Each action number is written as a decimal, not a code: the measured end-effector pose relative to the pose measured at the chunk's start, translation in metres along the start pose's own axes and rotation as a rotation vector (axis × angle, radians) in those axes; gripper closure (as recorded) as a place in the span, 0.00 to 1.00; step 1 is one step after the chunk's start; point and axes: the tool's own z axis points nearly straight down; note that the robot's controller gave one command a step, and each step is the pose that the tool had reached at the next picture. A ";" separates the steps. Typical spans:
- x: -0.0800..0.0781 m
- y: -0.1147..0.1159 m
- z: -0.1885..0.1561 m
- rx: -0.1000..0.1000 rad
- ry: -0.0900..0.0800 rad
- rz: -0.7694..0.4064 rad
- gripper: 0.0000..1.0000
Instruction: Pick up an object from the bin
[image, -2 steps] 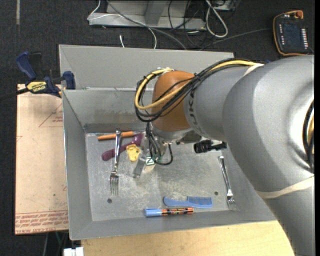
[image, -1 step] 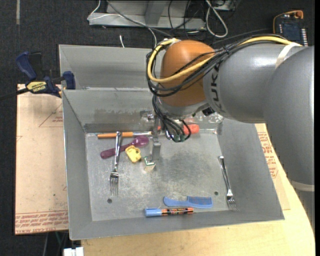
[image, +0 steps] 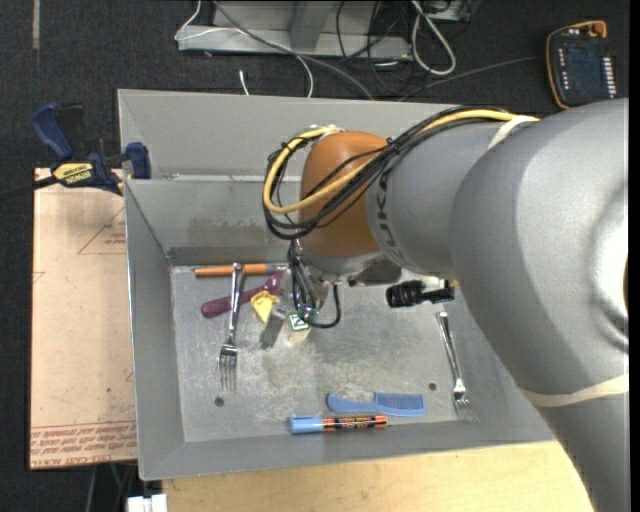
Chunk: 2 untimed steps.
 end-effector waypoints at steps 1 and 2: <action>-0.023 0.006 0.025 -0.004 -0.019 -0.653 0.00; 0.003 0.006 0.026 -0.006 -0.009 -0.031 1.00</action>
Offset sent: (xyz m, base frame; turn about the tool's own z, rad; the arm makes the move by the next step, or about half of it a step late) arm -0.0026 0.0064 -0.0289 -0.0292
